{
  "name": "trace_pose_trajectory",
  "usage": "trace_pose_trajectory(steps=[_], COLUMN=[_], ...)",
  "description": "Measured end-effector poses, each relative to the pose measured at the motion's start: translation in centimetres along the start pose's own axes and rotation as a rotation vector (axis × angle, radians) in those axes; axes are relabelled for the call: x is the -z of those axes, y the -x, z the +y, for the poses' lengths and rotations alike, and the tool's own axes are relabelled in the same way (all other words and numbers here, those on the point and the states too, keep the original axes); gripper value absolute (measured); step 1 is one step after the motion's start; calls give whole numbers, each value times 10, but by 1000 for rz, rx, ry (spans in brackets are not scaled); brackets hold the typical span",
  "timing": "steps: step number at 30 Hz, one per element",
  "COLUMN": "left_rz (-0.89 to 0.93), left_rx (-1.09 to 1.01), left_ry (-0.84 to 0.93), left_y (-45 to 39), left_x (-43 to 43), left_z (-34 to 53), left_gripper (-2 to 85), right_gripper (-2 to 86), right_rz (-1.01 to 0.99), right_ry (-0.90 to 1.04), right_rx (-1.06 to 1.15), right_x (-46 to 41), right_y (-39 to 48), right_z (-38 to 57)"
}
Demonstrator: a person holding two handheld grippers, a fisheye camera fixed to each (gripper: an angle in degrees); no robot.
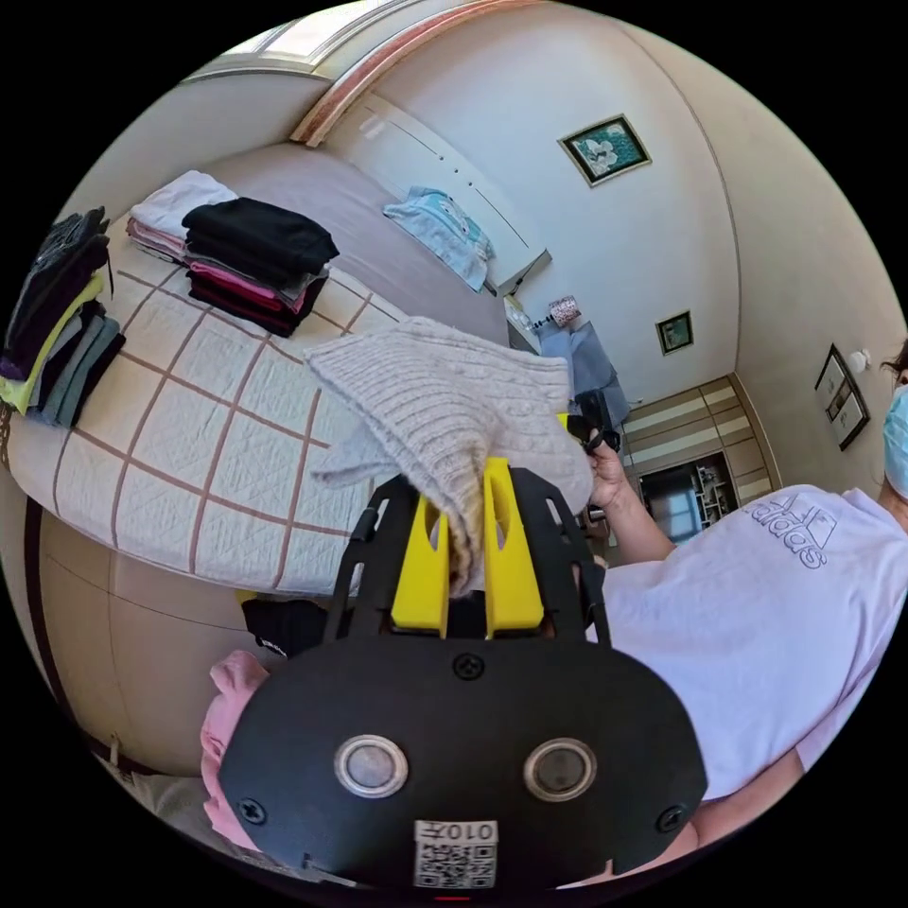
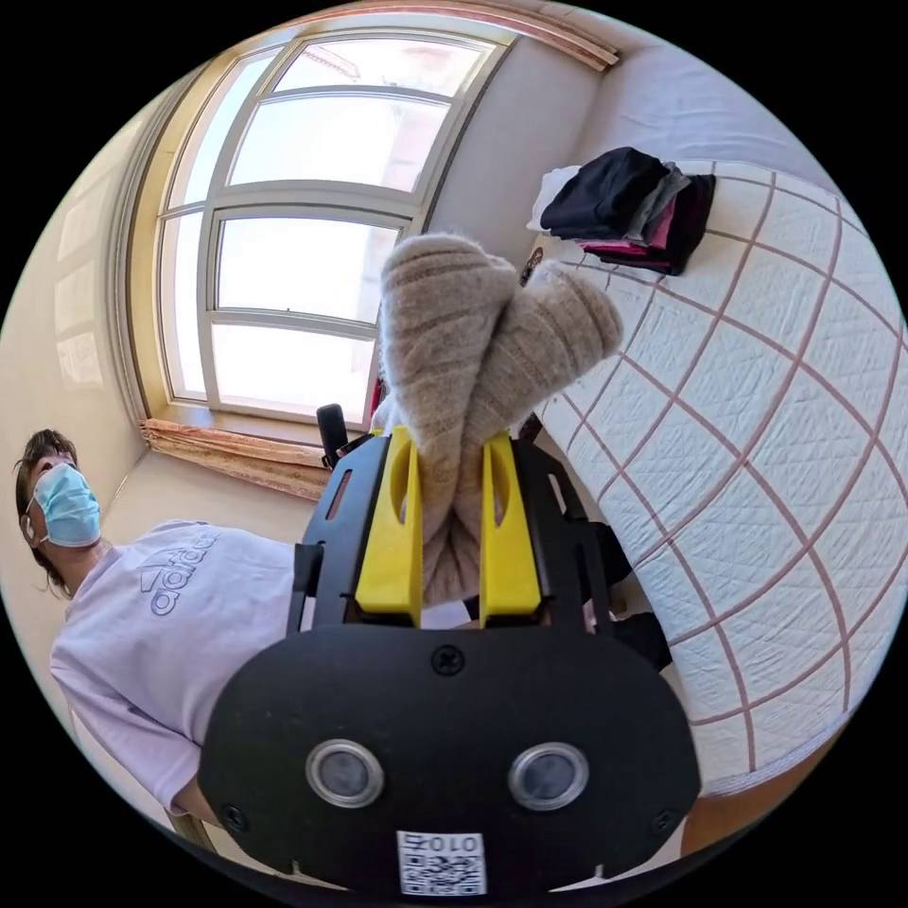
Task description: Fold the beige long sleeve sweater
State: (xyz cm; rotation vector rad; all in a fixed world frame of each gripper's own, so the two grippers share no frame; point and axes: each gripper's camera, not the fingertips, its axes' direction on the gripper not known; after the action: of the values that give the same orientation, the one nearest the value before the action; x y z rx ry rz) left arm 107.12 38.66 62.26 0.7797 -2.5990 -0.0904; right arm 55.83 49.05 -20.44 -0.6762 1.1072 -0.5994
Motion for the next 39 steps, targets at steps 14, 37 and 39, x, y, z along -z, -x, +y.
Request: trace_pose_trajectory(steps=[14, 37, 39], left_rz=[94, 159, 134], left_rx=[-113, -150, -219], left_ry=[113, 117, 132], left_y=[212, 525, 507], left_x=[72, 15, 25], left_z=[-146, -396, -403], left_gripper=[94, 93, 96], right_gripper=[106, 106, 109], right_rz=[104, 205, 230], right_ry=[-81, -254, -229], right_rx=[-157, -320, -308], right_x=[-100, -178, -186], right_y=[47, -152, -151], right_z=[-147, -397, -400])
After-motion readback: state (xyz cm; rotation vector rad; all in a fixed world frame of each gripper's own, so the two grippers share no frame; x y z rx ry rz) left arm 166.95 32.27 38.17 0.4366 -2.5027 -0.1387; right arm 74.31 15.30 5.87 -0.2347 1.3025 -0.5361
